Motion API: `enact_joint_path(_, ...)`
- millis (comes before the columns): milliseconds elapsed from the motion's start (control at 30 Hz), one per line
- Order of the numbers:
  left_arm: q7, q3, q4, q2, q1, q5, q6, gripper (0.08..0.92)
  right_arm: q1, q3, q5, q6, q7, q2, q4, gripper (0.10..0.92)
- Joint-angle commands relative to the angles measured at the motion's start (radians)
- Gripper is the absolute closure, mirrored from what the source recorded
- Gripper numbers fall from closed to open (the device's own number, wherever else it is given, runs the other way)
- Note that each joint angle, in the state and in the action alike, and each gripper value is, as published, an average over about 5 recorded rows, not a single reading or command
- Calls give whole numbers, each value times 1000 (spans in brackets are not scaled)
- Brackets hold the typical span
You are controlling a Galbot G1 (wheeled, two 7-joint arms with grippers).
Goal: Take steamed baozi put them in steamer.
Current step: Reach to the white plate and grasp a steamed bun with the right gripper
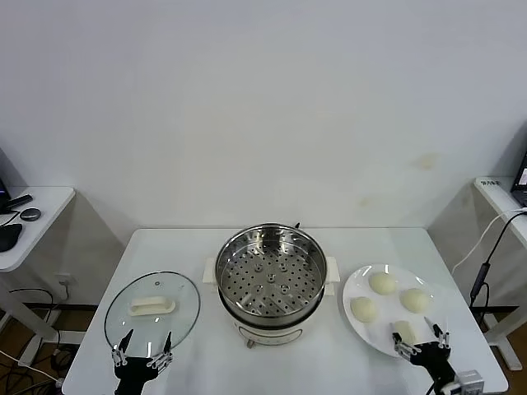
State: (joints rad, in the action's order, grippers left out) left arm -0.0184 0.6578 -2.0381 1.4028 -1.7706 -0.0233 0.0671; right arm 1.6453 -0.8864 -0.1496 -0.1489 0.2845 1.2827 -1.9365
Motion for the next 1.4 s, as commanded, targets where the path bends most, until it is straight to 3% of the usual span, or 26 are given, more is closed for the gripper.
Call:
enact_joint_path(33, 1, 0, -3, 6, 1, 10, 1, 177, -146, -17, 70, -104, 36, -138, 27, 203)
enact_joint_path(267, -2, -8, -28, 35, -22, 63, 0, 177, -391, 51, 280, -147, 274, -478, 209, 203)
enact_joint_path(433, -12, -7, -42, 50, -41, 86, -2, 177, -585, 157, 410, -104, 626, -702, 337, 203)
enact_joint_path(533, -17, -6, -49, 55, -52, 88, -4, 177, -721, 288, 457, -54, 779, -787, 397, 203)
enact_joint_path(667, -20, -8, -56, 64, -62, 93, -6, 177, -938, 528, 482, -41, 863, -847, 429, 203)
enact_joint_path(900, -27, -9, -75, 78, -73, 95, -12, 177, -1247, 957, 550, 14, 929, -799, 523, 203)
enact_joint_path(1067, -31, -3, -83, 88, -69, 93, -16, 177, -1282, 971, 669, 151, 965, -639, 633, 203)
enact_joint_path(1400, -36, -1, -119, 113, -87, 104, -21, 177, -1260, 951, 728, 195, 976, -476, 751, 203)
